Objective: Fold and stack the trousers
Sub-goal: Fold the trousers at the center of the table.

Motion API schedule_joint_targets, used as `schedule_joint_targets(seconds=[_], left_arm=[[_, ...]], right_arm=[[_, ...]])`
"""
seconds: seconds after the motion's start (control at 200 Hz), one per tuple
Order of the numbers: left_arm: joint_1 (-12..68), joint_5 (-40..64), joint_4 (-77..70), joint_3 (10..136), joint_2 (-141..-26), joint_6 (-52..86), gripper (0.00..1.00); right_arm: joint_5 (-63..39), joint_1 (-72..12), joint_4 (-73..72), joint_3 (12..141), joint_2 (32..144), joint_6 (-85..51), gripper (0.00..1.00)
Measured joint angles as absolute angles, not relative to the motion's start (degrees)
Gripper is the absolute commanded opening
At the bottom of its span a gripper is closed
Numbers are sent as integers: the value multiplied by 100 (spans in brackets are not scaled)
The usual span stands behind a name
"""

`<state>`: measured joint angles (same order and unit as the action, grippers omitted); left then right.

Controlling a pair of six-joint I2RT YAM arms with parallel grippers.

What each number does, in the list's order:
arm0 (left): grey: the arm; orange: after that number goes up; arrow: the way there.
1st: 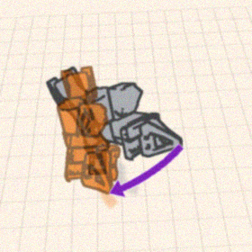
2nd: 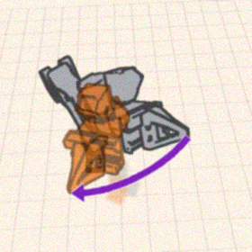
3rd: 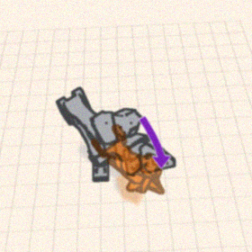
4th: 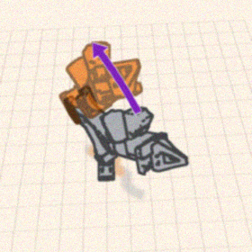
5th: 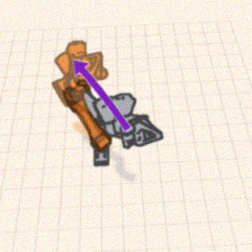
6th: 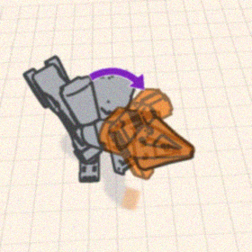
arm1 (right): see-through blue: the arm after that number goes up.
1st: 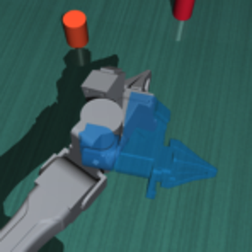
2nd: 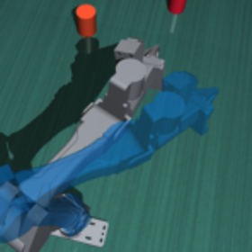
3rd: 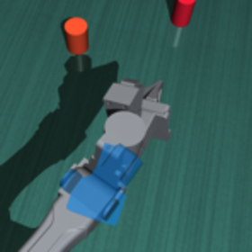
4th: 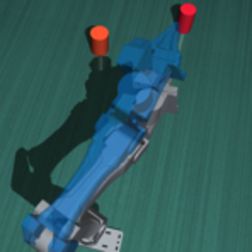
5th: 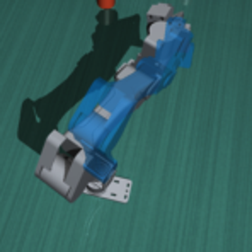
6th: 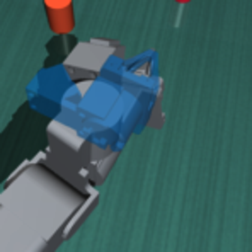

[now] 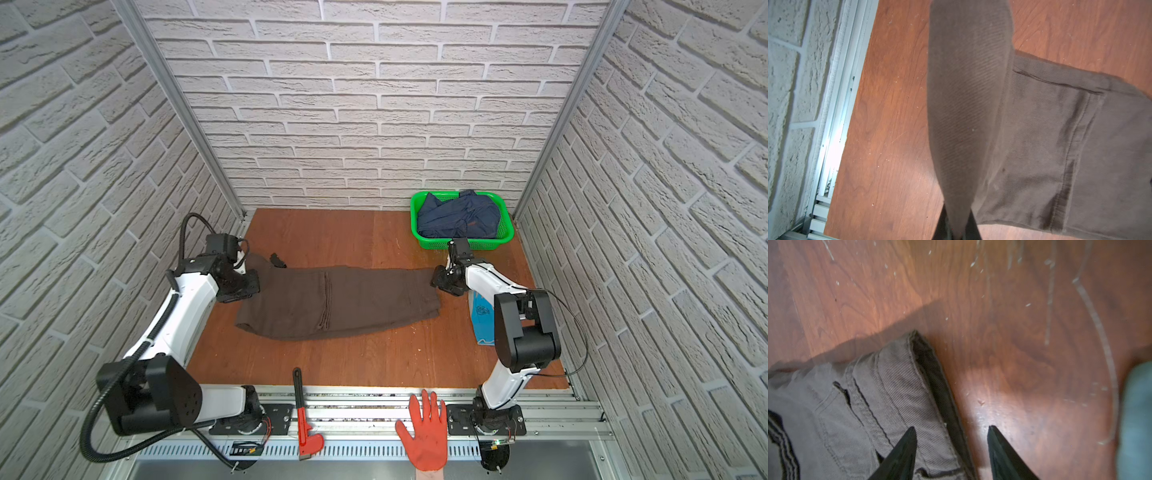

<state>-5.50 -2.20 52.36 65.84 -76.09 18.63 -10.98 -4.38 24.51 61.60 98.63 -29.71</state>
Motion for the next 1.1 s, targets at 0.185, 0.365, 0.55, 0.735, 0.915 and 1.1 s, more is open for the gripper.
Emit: schedule_joint_targets(seconds=[0.185, 0.365, 0.55, 0.735, 0.915, 1.1], left_arm=[[-515, 27, 5260, 6595, -7456, 1870, 0], [-438, 473, 5210, 6606, -7306, 1966, 0], [56, 740, 5111, 6606, -7253, 2158, 0], [812, 792, 4812, 6547, -7225, 2530, 0], [1671, 764, 4250, 6257, -7194, 3055, 0], [2556, 642, 3546, 6200, -7669, 3583, 0]], right_arm=[[-1457, -438, 2276, 5929, 10057, -2965, 55], [-1649, -467, 2154, 5852, 10160, -2956, 45], [-1791, -554, 1909, 5719, 10175, -2965, 27], [-1922, -589, 1636, 5566, 10175, -3072, 15], [-1973, -766, 1413, 5485, 10175, -3181, 13], [-2053, -980, 1179, 5380, 10167, -3315, 13]])
